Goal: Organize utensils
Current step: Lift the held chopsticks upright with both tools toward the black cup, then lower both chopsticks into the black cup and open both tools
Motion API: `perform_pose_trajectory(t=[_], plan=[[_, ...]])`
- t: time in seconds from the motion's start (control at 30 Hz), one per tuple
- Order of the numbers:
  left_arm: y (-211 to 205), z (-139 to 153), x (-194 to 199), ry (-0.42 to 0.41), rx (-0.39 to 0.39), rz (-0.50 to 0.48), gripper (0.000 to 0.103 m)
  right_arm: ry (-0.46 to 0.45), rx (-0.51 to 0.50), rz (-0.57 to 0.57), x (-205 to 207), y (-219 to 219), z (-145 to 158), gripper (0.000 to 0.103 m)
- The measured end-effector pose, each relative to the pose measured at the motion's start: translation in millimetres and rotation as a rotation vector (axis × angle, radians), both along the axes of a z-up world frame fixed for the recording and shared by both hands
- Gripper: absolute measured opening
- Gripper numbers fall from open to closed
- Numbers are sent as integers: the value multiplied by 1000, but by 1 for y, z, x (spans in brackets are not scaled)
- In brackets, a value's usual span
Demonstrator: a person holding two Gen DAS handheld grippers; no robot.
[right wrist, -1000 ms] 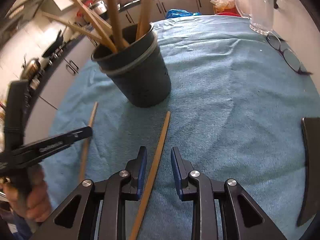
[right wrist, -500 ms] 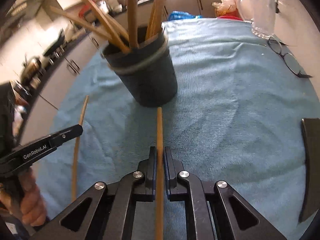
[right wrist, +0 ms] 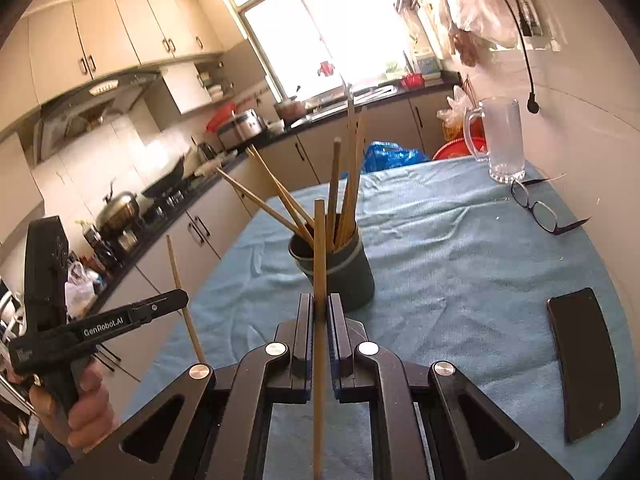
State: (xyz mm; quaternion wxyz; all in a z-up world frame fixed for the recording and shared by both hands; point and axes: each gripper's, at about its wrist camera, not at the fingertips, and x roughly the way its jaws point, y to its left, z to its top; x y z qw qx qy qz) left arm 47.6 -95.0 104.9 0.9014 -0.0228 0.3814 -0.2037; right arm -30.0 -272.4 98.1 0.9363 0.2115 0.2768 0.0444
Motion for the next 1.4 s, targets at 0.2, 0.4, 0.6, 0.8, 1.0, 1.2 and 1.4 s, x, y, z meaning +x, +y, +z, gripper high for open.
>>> perform_pose_trajectory(t=[0.2, 0.4, 0.6, 0.8, 1.0, 1.2, 1.4], plan=[[-6, 5, -10, -54, 36, 4, 6, -32, 13, -12, -7, -1, 8, 7], [-10, 8, -17, -83, 56, 13, 6, -50, 7, -25, -11, -2, 13, 8], [-10, 10, -20, -97, 64, 17, 6, -62, 1, -33, -13, -4, 18, 8], [-9, 11, -21, -104, 62, 19, 6, -80, -11, -40, -15, -3, 26, 8], [-9, 15, -22, -114, 59, 17, 6, -92, -24, -42, -14, -2, 33, 8], [-9, 35, -9, -89, -3, -25, 6, -126, -43, -44, -8, -1, 53, 8], [-11, 76, 13, -116, -55, -30, 6, -199, -46, -65, 8, -9, 94, 8]])
